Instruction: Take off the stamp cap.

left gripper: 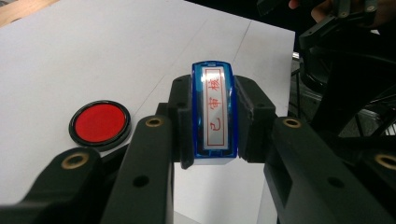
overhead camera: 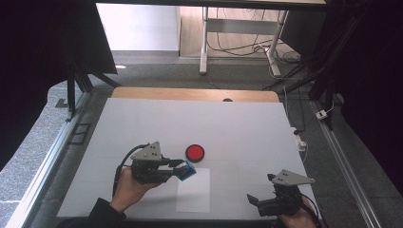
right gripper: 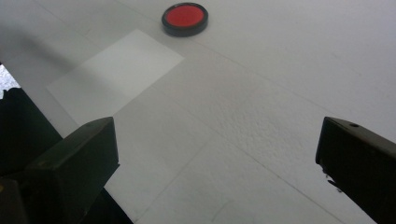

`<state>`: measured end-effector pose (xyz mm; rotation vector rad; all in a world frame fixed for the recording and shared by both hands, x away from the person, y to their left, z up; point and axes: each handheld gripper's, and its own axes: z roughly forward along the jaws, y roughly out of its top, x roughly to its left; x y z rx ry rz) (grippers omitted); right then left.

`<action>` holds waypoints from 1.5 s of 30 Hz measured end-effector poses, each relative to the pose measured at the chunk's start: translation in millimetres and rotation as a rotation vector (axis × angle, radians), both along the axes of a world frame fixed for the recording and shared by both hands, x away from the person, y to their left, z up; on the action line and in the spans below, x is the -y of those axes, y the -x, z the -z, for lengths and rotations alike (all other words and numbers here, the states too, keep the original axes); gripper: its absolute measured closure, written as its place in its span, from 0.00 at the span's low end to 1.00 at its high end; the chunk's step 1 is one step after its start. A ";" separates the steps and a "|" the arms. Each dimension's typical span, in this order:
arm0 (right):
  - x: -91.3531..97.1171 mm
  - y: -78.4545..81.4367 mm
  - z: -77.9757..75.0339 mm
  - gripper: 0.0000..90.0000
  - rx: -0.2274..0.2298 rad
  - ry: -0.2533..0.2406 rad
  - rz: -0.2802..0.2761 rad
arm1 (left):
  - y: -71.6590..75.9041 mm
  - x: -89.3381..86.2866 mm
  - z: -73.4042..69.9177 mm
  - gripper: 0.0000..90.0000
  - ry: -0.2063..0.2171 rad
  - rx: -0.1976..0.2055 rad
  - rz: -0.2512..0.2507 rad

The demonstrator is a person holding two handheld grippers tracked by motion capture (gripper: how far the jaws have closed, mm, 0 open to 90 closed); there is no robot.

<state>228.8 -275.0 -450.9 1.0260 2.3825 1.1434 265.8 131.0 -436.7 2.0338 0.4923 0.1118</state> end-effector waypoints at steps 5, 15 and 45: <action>-11.7 -1.4 -2.3 0.00 0.022 -0.012 -0.067 | -0.9 -1.6 3.0 0.78 -0.013 -0.006 0.002; -36.6 -7.7 0.6 0.00 -0.003 -0.033 -0.180 | -0.9 1.2 4.8 0.78 -0.022 -0.014 0.026; -109.8 -29.2 14.0 0.00 -0.063 -0.070 -0.379 | -3.7 -4.6 6.4 0.78 0.047 -0.029 0.117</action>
